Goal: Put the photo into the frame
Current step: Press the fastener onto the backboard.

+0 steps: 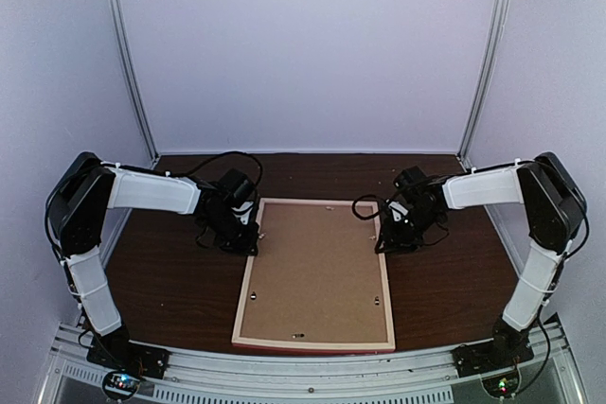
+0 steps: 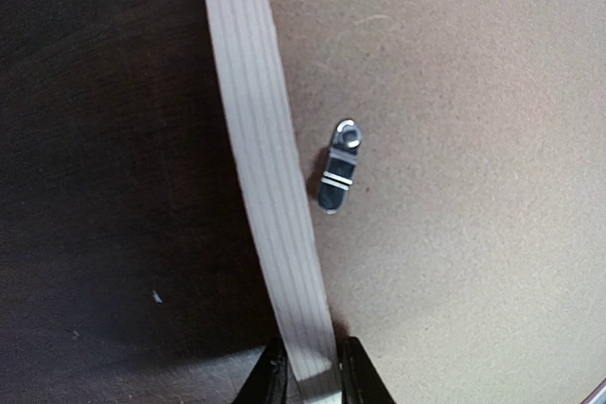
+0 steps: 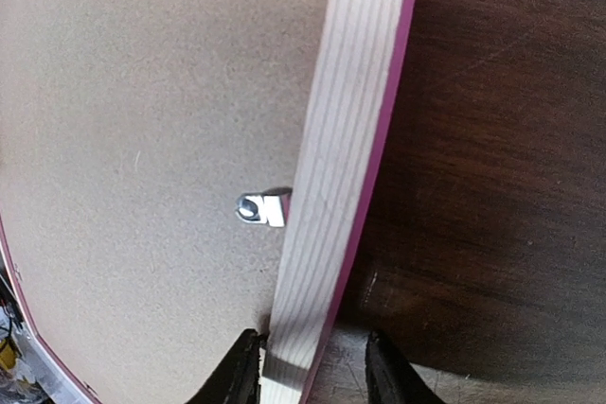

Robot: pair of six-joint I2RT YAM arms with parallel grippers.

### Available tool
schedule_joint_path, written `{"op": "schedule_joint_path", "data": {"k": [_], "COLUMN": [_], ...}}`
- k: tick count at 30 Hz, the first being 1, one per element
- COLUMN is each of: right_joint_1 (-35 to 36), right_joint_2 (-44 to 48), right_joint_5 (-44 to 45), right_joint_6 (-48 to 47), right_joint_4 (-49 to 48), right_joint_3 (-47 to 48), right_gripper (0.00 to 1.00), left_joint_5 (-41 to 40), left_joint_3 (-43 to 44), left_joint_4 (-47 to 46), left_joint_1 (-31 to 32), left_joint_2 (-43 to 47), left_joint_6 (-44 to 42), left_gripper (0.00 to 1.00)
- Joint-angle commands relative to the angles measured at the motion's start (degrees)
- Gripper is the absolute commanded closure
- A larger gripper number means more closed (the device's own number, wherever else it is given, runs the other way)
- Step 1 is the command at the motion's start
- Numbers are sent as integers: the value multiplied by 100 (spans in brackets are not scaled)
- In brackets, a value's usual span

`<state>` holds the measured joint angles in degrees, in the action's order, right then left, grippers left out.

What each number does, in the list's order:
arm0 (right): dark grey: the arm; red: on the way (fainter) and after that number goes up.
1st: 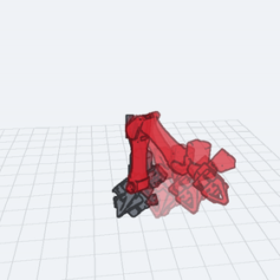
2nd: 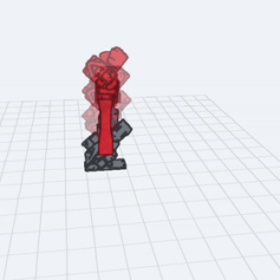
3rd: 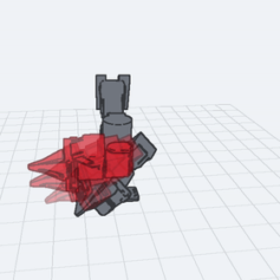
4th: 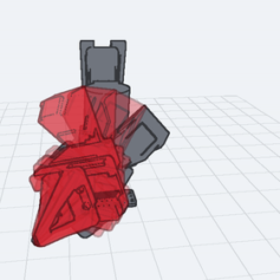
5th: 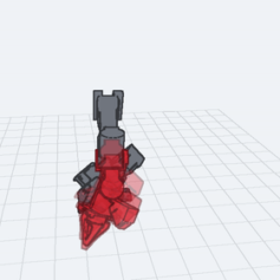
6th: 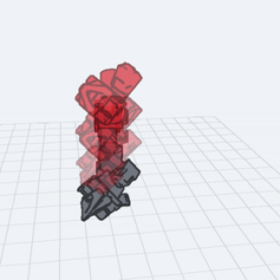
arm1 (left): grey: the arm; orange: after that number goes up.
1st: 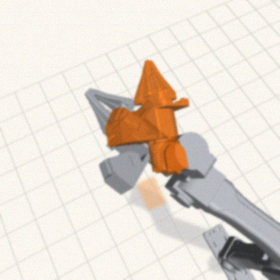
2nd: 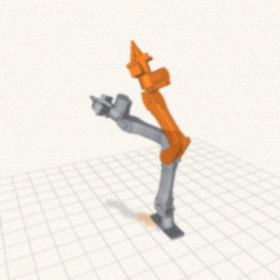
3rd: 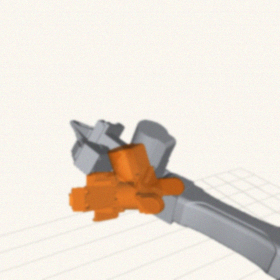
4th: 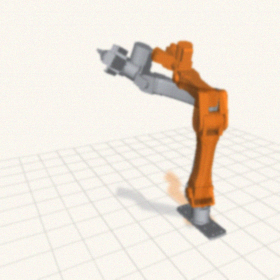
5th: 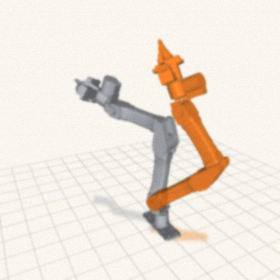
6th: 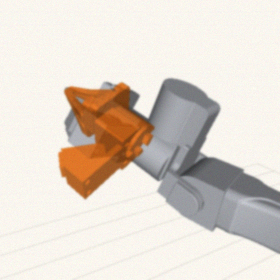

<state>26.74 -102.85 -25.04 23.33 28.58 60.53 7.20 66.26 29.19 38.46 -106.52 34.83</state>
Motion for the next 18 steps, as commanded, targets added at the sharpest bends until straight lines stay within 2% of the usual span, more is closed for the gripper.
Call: {"op": "schedule_joint_path", "data": {"k": [1,10,15,18], "right_joint_1": [116,118,120,116], "right_joint_2": [-250,-887,-1380,-1626], "right_joint_5": [142,41,39,52], "right_joint_6": [112,148,40,-48], "right_joint_4": [154,-77,-6,124], "right_joint_3": [-82,670,1481,1963], "right_gripper": [65,76,76,70], "left_joint_5": [358,55,-222,-312], "left_joint_3": [-11,-165,-163,-119], "left_joint_4": [-281,-342,-320,-323], "left_joint_1": [57,51,33,-19], "left_joint_2": [-146,-19,71,94], "left_joint_6": [-60,15,35,50], "left_gripper": [80,81,81,81]}}
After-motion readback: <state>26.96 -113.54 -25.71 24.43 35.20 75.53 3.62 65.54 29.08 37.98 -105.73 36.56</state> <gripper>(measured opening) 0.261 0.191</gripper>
